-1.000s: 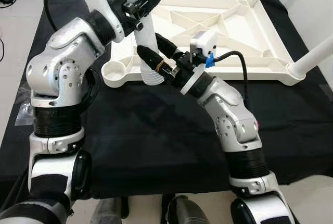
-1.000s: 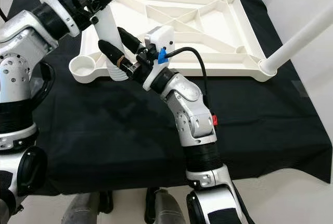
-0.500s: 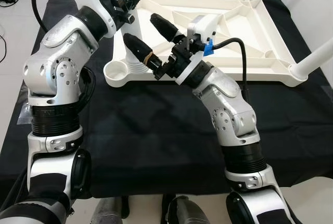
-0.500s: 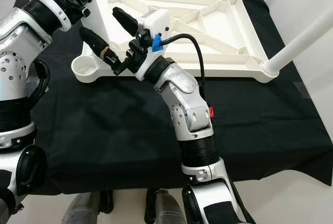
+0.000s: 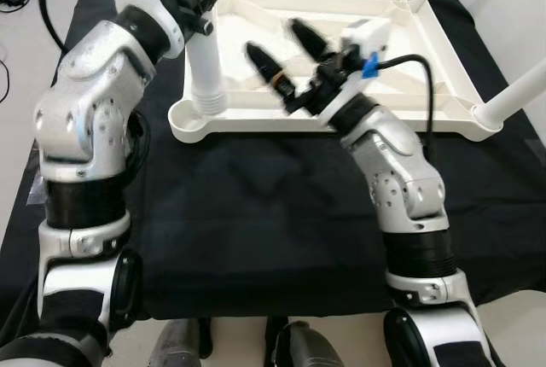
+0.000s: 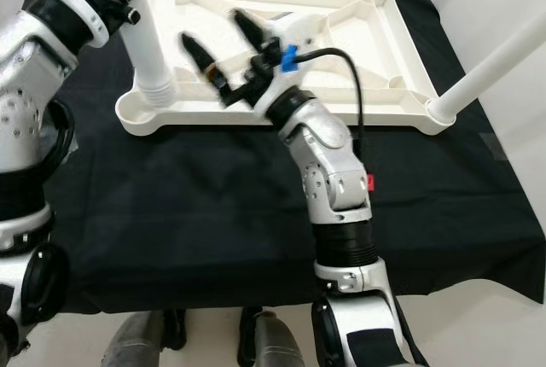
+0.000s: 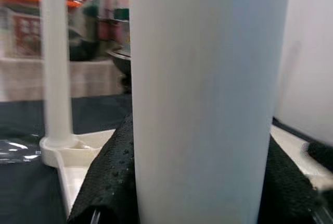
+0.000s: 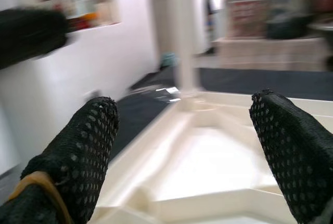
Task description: Building children table
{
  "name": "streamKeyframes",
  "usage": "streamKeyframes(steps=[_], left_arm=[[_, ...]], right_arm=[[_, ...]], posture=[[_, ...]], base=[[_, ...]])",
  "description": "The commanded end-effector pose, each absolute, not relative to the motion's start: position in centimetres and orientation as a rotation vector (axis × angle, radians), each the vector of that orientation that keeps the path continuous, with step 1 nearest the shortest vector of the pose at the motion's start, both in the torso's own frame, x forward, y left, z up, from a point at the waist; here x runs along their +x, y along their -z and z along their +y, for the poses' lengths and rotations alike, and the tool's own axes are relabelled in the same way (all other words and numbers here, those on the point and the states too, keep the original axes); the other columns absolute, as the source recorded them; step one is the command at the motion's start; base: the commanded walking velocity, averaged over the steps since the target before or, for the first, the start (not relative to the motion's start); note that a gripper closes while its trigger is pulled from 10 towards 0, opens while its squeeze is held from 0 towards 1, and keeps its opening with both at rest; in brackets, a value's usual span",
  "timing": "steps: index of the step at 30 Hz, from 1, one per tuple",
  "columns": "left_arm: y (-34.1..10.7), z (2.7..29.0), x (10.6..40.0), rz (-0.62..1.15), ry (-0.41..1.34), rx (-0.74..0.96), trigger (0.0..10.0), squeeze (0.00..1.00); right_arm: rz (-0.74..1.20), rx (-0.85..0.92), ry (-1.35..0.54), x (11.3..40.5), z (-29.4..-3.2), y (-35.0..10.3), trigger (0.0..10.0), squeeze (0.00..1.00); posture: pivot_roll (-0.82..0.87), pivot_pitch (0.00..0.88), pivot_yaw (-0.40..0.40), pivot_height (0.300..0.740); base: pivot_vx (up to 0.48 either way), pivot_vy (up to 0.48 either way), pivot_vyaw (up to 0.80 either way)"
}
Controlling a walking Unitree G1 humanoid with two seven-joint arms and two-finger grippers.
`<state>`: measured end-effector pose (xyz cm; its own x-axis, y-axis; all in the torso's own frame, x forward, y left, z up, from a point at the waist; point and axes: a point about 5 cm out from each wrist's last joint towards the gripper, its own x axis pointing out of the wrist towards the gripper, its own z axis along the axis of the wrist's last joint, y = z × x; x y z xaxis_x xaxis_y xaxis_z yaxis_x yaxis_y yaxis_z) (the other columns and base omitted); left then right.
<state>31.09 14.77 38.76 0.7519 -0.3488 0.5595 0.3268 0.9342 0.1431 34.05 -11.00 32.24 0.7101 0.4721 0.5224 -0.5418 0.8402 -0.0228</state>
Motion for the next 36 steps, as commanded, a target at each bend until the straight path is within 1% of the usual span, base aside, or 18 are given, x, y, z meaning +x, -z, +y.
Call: streamKeyframes(steps=[1,11,17,27,36], left_arm=[[-38.7,14.1,30.0,-0.65,0.358,0.07,10.0,0.0],[-35.8,14.1,28.0,-0.612,0.28,0.118,10.0,0.0],[-34.8,13.9,27.4,-0.597,0.272,0.149,10.0,0.0],[-34.3,13.8,27.1,-0.585,0.254,0.177,10.0,0.0],[-34.4,12.9,26.9,-0.582,0.282,0.184,10.0,0.0]], right_arm=[[-0.559,0.131,-0.514,33.8,-11.6,-32.2,10.0,0.0],[-0.565,0.128,-0.495,32.3,-10.6,-32.0,10.0,0.0],[-0.578,0.131,-0.472,32.3,-10.4,-32.3,10.0,0.0],[-0.562,0.138,-0.438,32.6,-10.5,-32.2,10.0,0.0],[-0.546,0.135,-0.413,32.6,-10.8,-32.1,10.0,0.0]], posture=[[0.04,0.264,-0.131,0.74],[0.05,0.239,-0.13,0.74],[0.06,0.221,-0.132,0.74],[0.06,0.209,-0.128,0.74],[0.05,0.217,-0.124,0.74]], base=[[0.0,0.0,-0.78],[0.0,0.0,-0.78],[0.0,0.0,0.0],[-0.302,0.0,0.0],[-0.334,0.0,0.0]])
